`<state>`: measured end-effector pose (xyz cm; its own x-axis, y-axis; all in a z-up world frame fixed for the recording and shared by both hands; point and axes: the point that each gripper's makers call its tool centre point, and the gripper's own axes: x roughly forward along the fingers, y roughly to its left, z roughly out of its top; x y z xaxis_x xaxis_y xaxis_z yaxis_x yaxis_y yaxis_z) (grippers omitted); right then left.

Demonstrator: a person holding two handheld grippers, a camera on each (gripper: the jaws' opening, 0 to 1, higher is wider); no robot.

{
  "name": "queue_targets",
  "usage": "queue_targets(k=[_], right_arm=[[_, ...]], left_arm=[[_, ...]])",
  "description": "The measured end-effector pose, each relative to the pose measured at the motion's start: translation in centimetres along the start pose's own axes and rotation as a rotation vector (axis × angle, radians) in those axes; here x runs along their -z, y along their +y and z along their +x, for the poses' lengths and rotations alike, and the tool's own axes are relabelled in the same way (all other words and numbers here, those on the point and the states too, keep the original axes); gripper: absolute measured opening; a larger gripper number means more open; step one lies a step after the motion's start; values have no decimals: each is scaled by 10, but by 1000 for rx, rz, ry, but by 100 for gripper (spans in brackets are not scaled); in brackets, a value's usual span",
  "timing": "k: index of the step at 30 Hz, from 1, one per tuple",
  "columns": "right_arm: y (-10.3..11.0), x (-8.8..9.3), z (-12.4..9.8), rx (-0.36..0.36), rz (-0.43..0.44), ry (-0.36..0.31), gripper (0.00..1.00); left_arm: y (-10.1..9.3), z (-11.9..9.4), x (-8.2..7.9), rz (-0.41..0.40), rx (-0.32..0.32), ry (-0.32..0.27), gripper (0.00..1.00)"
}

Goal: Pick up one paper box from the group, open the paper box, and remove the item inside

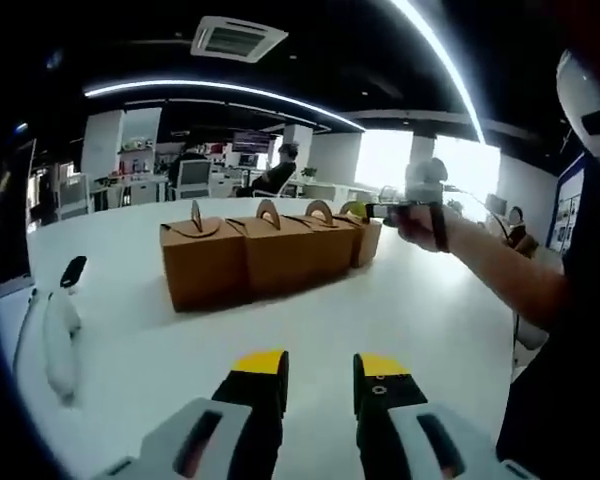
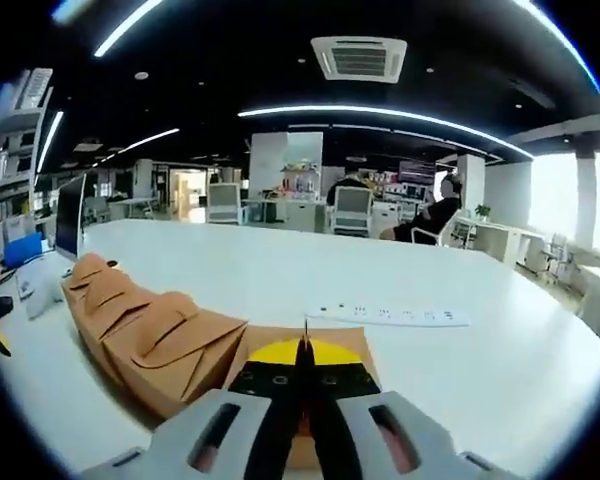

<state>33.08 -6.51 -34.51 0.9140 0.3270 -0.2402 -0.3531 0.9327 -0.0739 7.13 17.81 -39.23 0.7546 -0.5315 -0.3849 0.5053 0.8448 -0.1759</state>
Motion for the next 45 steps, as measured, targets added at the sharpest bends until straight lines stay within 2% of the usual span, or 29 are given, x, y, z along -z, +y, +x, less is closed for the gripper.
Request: queue_targets(k=[5,11,20,27,31,33,37,41,45], right_arm=[[-8,-5,1,25,15,-52,3],[-19,-16,-10,64,15,-99,3],[-34,-30,-46,64,8,-140,3],[-37,-26,-76,36,2,-130,3],[-31,-25,-88,-18,23,-120,3],[-22,-24,-96,-67,51,-111,3],[-10,-29,-108,-109,20,-118,3],[2,-33,-116,-163,39,-127,3],[19,-36,-120,-248,84,-143,3]], left_arm=[[7,-1,-3,6,-26,-3,28],[8,1,-6,2,-32,-8,28],[-9,3,-8,17,-9,-2,28],[-14,1,-8,14,-7,-5,28],[-15,2,-6,18,-3,6,28],[-14,3,-7,23,-5,6,28],[-13,4,-11,26,-12,-3,28],[-14,5,-9,22,-11,2,28],[-15,6,-9,19,-9,-3,28]])
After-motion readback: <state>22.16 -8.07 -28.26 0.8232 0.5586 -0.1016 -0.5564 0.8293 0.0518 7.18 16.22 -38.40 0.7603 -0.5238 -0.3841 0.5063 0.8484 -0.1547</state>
